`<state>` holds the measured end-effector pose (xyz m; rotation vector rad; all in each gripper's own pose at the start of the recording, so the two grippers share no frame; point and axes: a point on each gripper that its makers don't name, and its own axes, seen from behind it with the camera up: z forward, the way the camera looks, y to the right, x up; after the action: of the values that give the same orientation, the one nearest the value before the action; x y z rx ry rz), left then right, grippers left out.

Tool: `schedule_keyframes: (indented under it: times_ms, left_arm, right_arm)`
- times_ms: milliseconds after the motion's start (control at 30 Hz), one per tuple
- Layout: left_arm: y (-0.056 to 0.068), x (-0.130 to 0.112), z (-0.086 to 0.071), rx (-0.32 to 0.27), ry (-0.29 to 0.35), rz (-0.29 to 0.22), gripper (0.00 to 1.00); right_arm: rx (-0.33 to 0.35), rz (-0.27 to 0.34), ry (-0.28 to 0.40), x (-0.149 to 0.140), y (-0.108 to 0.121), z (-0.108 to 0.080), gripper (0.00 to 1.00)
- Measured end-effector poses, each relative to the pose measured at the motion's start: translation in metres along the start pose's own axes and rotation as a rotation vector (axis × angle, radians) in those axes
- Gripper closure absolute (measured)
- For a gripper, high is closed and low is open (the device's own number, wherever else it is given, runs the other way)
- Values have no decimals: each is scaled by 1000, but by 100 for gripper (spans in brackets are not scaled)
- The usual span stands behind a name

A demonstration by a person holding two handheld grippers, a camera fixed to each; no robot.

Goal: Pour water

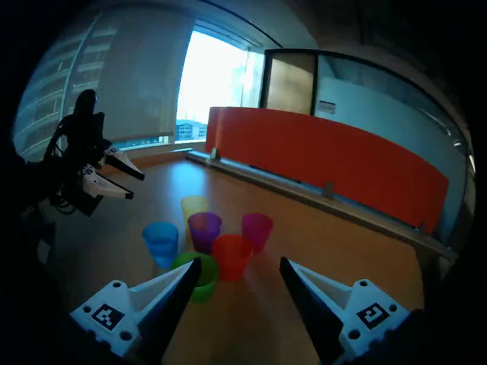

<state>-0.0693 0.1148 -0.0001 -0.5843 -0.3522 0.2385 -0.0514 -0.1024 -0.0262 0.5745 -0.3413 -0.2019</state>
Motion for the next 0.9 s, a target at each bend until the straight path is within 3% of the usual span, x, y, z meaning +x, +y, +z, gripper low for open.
schedule_keyframes:
  times_ms: [367, 900]
  left_arm:
    - [26, -25, 14, -114, -89, 22, 13]
    - [40, -47, 29, -201, -165, 70, 13]
  right_arm:
    - [89, -26, -82, -23, -16, 6, 0]
    - [148, -53, -155, -50, -30, 23, 0]
